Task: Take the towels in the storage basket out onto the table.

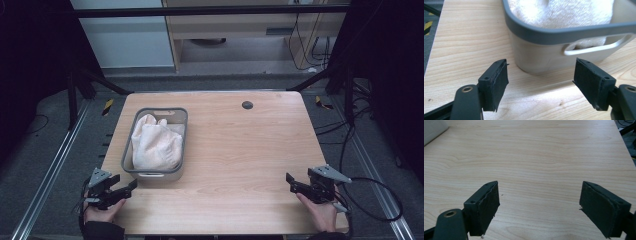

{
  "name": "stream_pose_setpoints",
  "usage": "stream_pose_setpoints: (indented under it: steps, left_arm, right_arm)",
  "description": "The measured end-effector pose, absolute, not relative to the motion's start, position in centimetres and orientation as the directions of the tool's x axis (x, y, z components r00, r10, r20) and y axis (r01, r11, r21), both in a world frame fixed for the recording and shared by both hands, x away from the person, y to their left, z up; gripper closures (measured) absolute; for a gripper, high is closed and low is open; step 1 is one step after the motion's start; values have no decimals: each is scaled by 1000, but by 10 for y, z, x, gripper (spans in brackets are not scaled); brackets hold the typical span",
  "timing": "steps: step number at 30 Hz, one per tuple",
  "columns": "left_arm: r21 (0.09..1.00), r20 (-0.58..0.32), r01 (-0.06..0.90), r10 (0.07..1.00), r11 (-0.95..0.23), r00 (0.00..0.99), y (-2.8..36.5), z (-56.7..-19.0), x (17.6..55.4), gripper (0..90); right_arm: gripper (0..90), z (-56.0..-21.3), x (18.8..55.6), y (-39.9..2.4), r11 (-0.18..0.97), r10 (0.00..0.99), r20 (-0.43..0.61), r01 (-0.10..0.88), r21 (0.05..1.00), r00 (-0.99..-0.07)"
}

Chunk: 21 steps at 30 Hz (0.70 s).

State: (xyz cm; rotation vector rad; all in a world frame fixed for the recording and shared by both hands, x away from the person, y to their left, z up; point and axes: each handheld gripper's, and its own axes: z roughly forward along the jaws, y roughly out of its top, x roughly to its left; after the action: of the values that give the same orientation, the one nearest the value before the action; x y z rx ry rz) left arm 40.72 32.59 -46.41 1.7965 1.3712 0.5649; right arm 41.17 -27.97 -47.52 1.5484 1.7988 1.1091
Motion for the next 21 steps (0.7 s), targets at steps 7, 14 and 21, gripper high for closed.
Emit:
stream_pose_setpoints:
  steps: [7,14,21]
  left_arm:
    - [810,-134,580,938,-82,320,326,-456,403,250]
    - [824,-145,561,930,-76,338,326,-444,404,240]
    - [839,-153,540,924,-67,351,325,-431,404,237]
  right_arm:
    - [156,-476,411,-278,32,966,113,544,838,-232]
    - [156,-474,411,-275,53,968,89,539,841,-234]
    - [155,-473,412,-272,66,965,86,543,837,-249]
